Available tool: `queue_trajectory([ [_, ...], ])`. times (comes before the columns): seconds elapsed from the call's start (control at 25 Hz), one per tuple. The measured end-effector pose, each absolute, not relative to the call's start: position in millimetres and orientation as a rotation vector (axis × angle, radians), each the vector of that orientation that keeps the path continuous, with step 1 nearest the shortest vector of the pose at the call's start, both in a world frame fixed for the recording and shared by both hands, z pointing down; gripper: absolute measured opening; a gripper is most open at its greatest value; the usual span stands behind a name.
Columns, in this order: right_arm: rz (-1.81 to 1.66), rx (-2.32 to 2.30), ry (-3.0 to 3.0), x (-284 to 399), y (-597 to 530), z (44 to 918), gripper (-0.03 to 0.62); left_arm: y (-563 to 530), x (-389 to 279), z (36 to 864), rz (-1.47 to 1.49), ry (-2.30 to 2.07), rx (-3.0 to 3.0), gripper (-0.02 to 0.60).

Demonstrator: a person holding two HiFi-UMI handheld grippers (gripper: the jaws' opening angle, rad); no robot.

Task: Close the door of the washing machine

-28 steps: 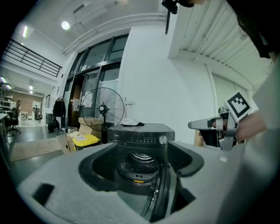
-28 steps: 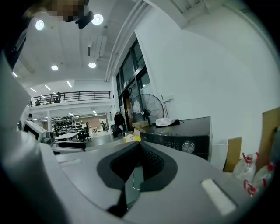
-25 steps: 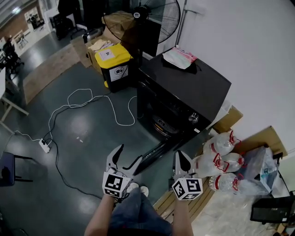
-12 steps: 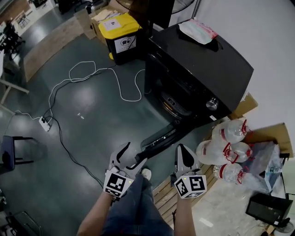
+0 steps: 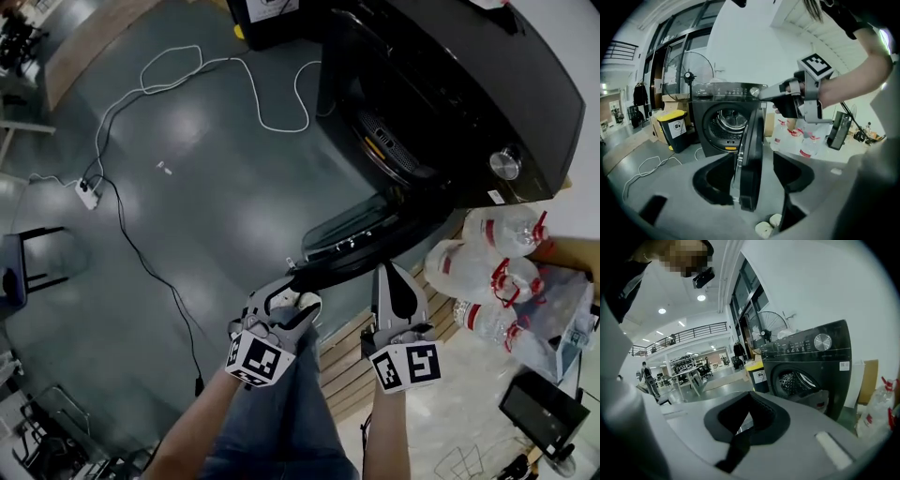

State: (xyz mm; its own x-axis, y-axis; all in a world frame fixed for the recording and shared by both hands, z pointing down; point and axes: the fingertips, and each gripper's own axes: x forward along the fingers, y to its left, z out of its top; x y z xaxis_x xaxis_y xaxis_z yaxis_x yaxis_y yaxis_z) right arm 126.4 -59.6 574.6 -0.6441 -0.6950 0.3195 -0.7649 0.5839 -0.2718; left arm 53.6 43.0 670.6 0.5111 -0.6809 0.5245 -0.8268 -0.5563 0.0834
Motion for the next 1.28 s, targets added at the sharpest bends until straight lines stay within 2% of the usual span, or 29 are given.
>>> queue_trajectory([
  [0.32, 0.571, 1.2, -2.639, 122, -63, 597, 0.011, 51, 55, 737, 0.78, -1.212, 2.418, 0.167],
  [0.72, 0.582, 1.19, -2.635, 117, -67, 601, 0.011, 47, 64, 748, 0.846, -1.138, 2.467, 0.078],
  [1.28, 0.595, 1.184, -2.663, 116, -98, 575, 0.011, 4, 22, 751, 0.838, -1.107, 2.353, 0.083],
])
